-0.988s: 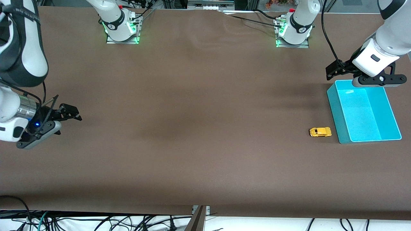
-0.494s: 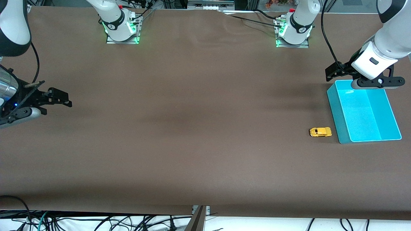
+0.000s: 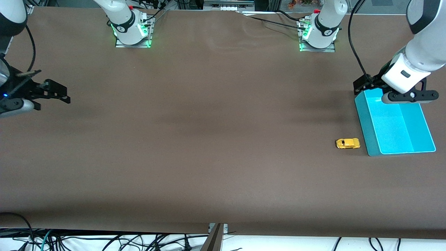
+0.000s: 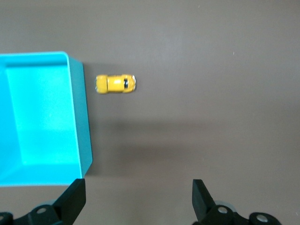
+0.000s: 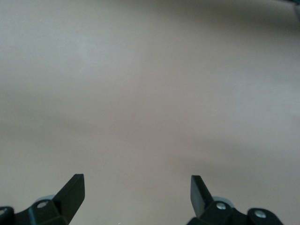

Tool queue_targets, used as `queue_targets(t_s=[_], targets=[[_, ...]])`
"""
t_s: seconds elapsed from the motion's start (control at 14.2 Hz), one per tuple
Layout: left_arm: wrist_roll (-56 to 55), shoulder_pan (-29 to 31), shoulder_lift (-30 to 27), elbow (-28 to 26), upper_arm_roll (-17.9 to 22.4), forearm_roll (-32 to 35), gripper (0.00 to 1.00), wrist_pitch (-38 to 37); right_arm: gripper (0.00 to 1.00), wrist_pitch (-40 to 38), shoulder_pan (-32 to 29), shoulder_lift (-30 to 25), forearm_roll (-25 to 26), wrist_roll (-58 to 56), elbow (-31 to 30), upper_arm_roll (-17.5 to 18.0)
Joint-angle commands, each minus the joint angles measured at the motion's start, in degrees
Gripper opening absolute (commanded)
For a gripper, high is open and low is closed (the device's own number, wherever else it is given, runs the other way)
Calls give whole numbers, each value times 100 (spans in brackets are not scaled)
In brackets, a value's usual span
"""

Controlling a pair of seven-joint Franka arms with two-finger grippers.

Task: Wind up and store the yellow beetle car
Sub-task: 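Move the left gripper toward the yellow car while the right gripper retracts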

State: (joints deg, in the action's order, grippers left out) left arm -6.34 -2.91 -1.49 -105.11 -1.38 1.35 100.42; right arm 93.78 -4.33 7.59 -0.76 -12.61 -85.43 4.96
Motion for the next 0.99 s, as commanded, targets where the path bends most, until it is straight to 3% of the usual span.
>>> queue_targets(t_s=[0.0, 0.35, 0.92], targets=[[641, 325, 270, -325, -2, -3, 100, 844, 100, -26, -41, -319, 251, 92, -176, -3], [2555, 809, 1299, -940, 103, -73, 100, 2584, 100, -616, -41, -407, 366, 1031, -202, 5], [7597, 819, 2722, -1073, 112, -29, 99, 3947, 100, -941, -50, -302, 323, 1006, -114, -65]])
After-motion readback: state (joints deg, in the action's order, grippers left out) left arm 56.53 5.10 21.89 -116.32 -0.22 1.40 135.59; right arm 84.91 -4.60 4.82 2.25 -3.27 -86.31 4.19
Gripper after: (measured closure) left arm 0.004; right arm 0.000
